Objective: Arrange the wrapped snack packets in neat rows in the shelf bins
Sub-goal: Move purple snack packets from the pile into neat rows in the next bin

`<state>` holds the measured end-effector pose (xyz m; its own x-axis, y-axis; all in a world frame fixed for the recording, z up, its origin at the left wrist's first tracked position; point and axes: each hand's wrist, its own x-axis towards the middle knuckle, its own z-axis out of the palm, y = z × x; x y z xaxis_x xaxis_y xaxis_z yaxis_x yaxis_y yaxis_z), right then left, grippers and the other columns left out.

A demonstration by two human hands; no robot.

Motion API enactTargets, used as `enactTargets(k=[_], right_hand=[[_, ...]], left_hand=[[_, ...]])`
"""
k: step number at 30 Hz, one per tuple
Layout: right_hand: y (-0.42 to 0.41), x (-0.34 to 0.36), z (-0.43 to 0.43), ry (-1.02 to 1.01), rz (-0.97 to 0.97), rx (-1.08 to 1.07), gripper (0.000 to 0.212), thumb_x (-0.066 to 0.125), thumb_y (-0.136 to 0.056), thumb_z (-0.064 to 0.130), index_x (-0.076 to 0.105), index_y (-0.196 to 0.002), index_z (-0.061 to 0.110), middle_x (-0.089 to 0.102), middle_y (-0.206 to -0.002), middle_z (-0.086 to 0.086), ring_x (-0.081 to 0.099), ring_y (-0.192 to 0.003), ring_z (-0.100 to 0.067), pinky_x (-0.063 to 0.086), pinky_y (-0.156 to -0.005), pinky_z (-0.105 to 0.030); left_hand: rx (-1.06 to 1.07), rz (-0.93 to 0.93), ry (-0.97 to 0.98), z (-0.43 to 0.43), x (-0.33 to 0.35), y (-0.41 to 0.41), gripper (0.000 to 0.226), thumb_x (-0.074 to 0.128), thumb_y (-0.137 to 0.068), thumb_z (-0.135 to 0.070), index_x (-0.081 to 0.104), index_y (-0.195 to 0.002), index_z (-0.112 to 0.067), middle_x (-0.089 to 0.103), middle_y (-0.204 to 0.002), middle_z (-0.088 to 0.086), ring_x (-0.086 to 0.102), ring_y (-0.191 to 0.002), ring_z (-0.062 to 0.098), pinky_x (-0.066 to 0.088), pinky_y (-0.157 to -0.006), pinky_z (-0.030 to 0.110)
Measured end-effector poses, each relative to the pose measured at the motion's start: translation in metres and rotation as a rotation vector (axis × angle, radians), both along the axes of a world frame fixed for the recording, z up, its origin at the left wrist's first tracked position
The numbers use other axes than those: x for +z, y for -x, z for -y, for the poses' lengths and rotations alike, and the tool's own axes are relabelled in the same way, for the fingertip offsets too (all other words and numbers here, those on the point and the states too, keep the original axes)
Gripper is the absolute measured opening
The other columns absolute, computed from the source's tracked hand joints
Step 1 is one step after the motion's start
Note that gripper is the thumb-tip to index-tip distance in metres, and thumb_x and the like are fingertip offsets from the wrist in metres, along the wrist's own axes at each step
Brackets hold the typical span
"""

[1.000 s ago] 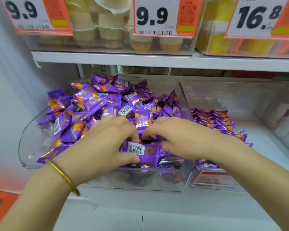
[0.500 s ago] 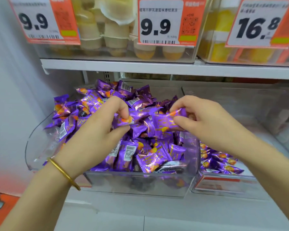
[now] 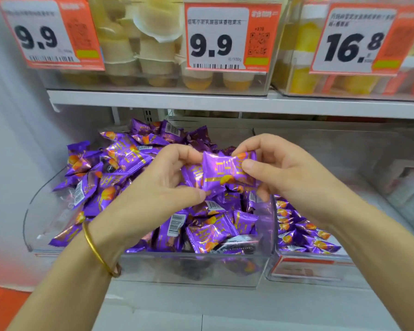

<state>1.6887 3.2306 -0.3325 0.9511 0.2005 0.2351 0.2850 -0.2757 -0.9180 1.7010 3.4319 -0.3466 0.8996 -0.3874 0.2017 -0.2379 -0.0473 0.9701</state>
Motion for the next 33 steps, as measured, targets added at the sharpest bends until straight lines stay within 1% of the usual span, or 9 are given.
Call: enactTargets(k=[3,6,8,10,14,18,24,28,33], right_hand=[[-0.001,0.001,-0.005,0.037,0.02,-0.013,0.016,0.058,-0.089,0.008,0.063,-0.09,0.023,0.057,-0.075,0.0,0.047,-0.047,-0.011,0.04,-0.05,-0.019],[-0.004,-0.002,-0.002,0.101,0.074,-0.06,0.018,0.064,-0.086,0.014,0.064,-0.095,0.03,0.06,-0.092,0.003,0.052,-0.055,-0.007,0.041,-0.054,-0.015],[-0.002,-0.001,0.005,0.101,0.045,-0.039,0.034,0.071,-0.079,0.03,0.059,-0.108,0.04,0.057,-0.116,0.006,0.062,-0.074,-0.011,0.048,-0.063,-0.019],[0.002,0.001,0.011,0.037,-0.041,0.044,0.059,0.072,-0.065,0.036,0.053,-0.121,0.041,0.057,-0.123,0.009,0.067,-0.082,-0.01,0.052,-0.066,-0.024],[0.009,0.008,0.021,-0.013,0.005,0.023,0.047,0.075,-0.063,0.017,0.063,-0.108,0.024,0.067,-0.094,0.009,0.063,-0.062,-0.007,0.054,-0.058,-0.023],[0.016,0.008,0.067,-0.111,0.009,-0.121,0.042,0.073,-0.057,0.014,0.065,-0.098,0.021,0.069,-0.087,0.001,0.064,-0.068,-0.011,0.056,-0.061,-0.024],[0.019,-0.032,0.167,0.183,-0.192,-0.363,0.047,0.076,-0.066,-0.008,0.063,-0.097,0.025,0.065,-0.09,-0.004,0.06,-0.065,-0.004,0.053,-0.061,-0.023],[0.023,-0.063,0.19,0.336,-0.373,-0.333,0.04,0.077,-0.067,-0.009,0.064,-0.096,0.016,0.06,-0.081,-0.006,0.049,-0.049,-0.002,0.044,-0.051,-0.016],[0.012,-0.082,0.2,0.415,-0.453,-0.265,0.04,0.077,-0.067,-0.008,0.062,-0.097,0.014,0.054,-0.08,-0.003,0.047,-0.049,-0.008,0.041,-0.051,-0.018]], left_hand=[[0.019,0.006,0.023,0.009,-0.002,0.001,0.051,0.075,-0.073,-0.015,0.047,-0.115,-0.018,0.065,-0.112,0.0,0.065,-0.099,0.017,0.055,-0.084,0.029],[0.047,0.081,0.022,0.019,0.0,0.001,0.032,0.063,-0.082,-0.004,0.052,-0.112,-0.009,0.065,-0.112,0.004,0.065,-0.098,0.016,0.055,-0.082,0.026],[0.037,0.106,0.033,0.023,0.0,0.0,0.028,0.061,-0.083,0.003,0.054,-0.108,-0.007,0.065,-0.114,0.003,0.065,-0.096,0.011,0.054,-0.079,0.021],[0.014,0.143,0.026,0.028,-0.001,-0.002,0.028,0.065,-0.081,0.002,0.055,-0.104,-0.011,0.062,-0.117,0.001,0.064,-0.095,0.008,0.053,-0.076,0.019],[-0.009,0.216,0.054,0.051,-0.004,-0.004,0.037,0.068,-0.071,-0.011,0.05,-0.101,-0.022,0.061,-0.111,-0.008,0.064,-0.09,0.008,0.055,-0.078,0.025],[0.074,0.367,-0.053,0.082,-0.011,-0.008,0.047,0.068,-0.069,-0.037,0.045,-0.11,-0.039,0.051,-0.124,-0.012,0.049,-0.118,-0.001,0.042,-0.098,0.023],[0.081,0.588,-0.308,0.122,-0.015,-0.014,0.033,0.056,-0.081,-0.027,0.051,-0.113,-0.033,0.054,-0.118,-0.016,0.045,-0.115,-0.004,0.028,-0.099,0.006],[0.066,0.599,-0.336,0.139,-0.023,-0.021,0.029,0.055,-0.082,-0.024,0.054,-0.11,-0.032,0.056,-0.113,-0.016,0.049,-0.114,0.002,0.035,-0.099,0.016],[0.063,0.577,-0.337,0.148,-0.028,-0.023,0.028,0.055,-0.082,-0.021,0.057,-0.108,-0.03,0.057,-0.112,-0.018,0.05,-0.108,-0.006,0.032,-0.091,0.002]])
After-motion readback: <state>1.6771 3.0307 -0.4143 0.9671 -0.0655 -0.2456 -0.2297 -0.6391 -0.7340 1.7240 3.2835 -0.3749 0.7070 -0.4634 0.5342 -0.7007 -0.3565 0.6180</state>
